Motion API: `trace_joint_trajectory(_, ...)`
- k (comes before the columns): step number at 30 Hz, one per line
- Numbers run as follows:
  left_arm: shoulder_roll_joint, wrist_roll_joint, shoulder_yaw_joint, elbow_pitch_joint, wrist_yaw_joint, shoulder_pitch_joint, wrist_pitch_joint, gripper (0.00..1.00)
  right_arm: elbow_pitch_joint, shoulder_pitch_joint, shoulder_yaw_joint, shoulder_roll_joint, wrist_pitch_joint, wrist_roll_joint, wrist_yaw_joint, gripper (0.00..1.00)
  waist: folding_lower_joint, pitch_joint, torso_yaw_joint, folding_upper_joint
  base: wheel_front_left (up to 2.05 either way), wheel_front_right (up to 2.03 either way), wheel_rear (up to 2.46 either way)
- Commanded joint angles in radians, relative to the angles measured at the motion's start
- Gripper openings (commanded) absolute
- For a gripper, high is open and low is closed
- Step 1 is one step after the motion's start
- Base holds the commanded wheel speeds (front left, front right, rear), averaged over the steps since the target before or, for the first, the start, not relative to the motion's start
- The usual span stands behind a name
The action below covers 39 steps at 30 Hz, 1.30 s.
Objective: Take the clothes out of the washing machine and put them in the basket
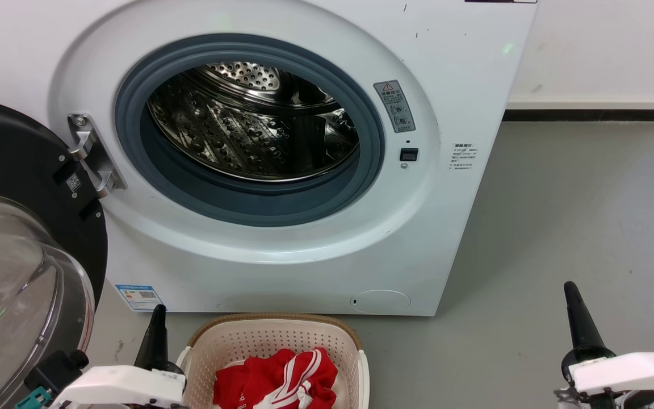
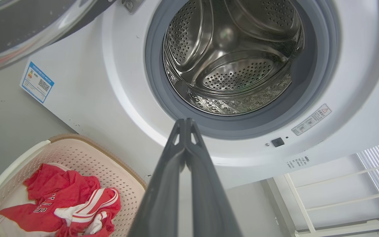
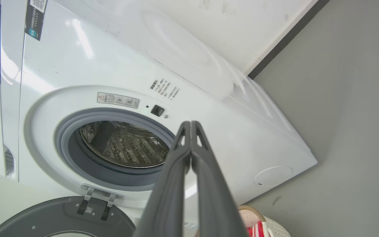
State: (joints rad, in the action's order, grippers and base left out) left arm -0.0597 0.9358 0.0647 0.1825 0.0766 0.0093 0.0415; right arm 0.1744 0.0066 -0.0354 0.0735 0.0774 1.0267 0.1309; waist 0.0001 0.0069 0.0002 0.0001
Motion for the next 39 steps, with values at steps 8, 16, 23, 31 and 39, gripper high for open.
trace_joint_trajectory(8, 0.000, 0.114, 0.010, 0.003, 0.014, -0.041, -0.026, 0.00, 0.006, -0.041, -0.007, 0.008, -0.025, 0.107, 0.000, 0.00, -0.0001, 0.000, 0.000, -0.0001, 0.00, 0.00, 0.00)
trace_joint_trajectory(16, 0.001, 0.205, 0.018, 0.013, 0.020, -0.053, -0.047, 0.00, 0.016, -0.053, -0.012, 0.008, -0.047, 0.189, 0.000, 0.00, -0.0001, -0.001, 0.000, -0.0001, 0.00, 0.00, 0.00)
trace_joint_trajectory(23, 0.003, 0.279, 0.023, 0.021, 0.026, -0.066, -0.064, 0.00, 0.025, -0.062, -0.017, 0.008, -0.065, 0.256, 0.000, 0.00, -0.0001, -0.001, 0.000, -0.0001, 0.00, 0.00, 0.00)
trace_joint_trajectory(31, 0.004, 0.357, 0.028, 0.029, 0.032, -0.078, -0.083, 0.00, 0.034, -0.075, -0.022, 0.007, -0.086, 0.328, 0.000, 0.00, -0.0001, -0.002, 0.000, -0.0001, 0.00, 0.00, 0.00)
trace_joint_trajectory(39, 0.006, 0.431, 0.033, 0.038, 0.038, -0.088, -0.100, 0.00, 0.042, -0.084, -0.028, 0.006, -0.105, 0.394, 0.000, 0.00, -0.0001, -0.002, 0.000, -0.0001, 0.00, 0.00, 0.00)
